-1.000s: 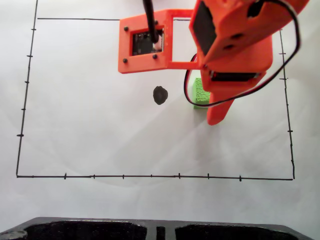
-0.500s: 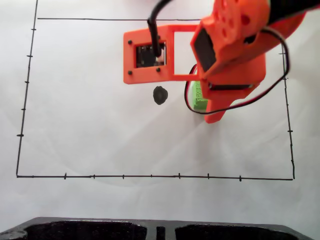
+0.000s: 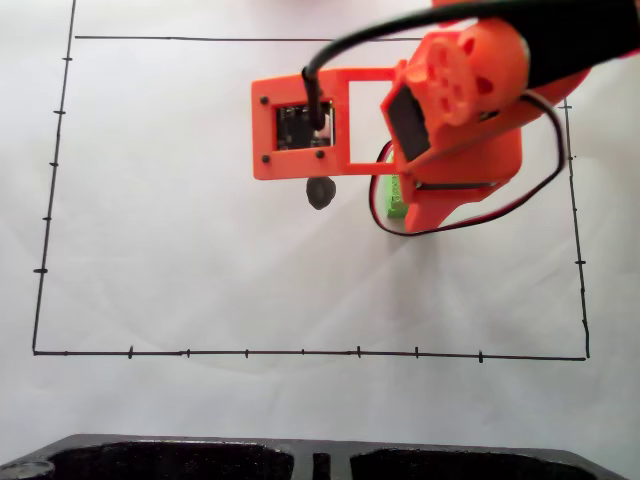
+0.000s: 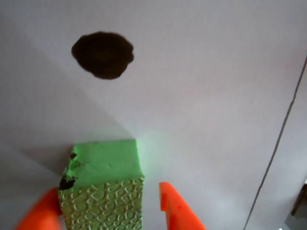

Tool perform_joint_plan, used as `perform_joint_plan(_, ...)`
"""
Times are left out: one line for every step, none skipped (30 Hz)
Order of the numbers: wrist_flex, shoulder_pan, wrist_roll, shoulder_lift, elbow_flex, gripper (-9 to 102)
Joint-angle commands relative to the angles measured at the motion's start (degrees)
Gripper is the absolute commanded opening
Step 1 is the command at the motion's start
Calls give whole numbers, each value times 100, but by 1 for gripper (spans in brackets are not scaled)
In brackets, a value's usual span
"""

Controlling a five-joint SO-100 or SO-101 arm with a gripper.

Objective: Grasp the colored block, Place it on the black dot, and then return the arm to the default position.

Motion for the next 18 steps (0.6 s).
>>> perform_joint_plan(-62, 62, -62, 79, -237, 21)
perform_joint_plan(-79, 70, -62, 79, -237, 18)
perform_joint_plan(-79, 79, -62, 79, -237, 16)
perform_joint_plan(-97, 97, -62, 70, -237, 15)
perform_joint_plan(-114, 114, -70, 62, -237, 15)
perform_joint_plan(-141, 132, -79, 62, -237, 14)
perform_joint_plan(-176, 149, -105, 62, -237, 13)
perform_joint_plan(-220, 176, -123, 62, -237, 12)
perform_joint_plan(-255, 202, -158, 62, -237, 10)
perform_joint_plan(-272, 211, -211, 62, -237, 9)
perform_joint_plan(-290, 220, -255, 62, -237, 9)
perform_joint_plan(-290, 229, -308, 79, -237, 9)
perform_joint_plan(-290, 237, -360, 114, -237, 9)
perform_joint_plan(-264, 237, -396, 176, -237, 8)
perform_joint_plan(-229, 237, -431, 255, -237, 8)
perform_joint_plan(-193, 255, -466, 343, -237, 8)
perform_joint_plan(-132, 255, -571, 431, -237, 8)
perform_joint_plan(-79, 264, -668, 527, -237, 8)
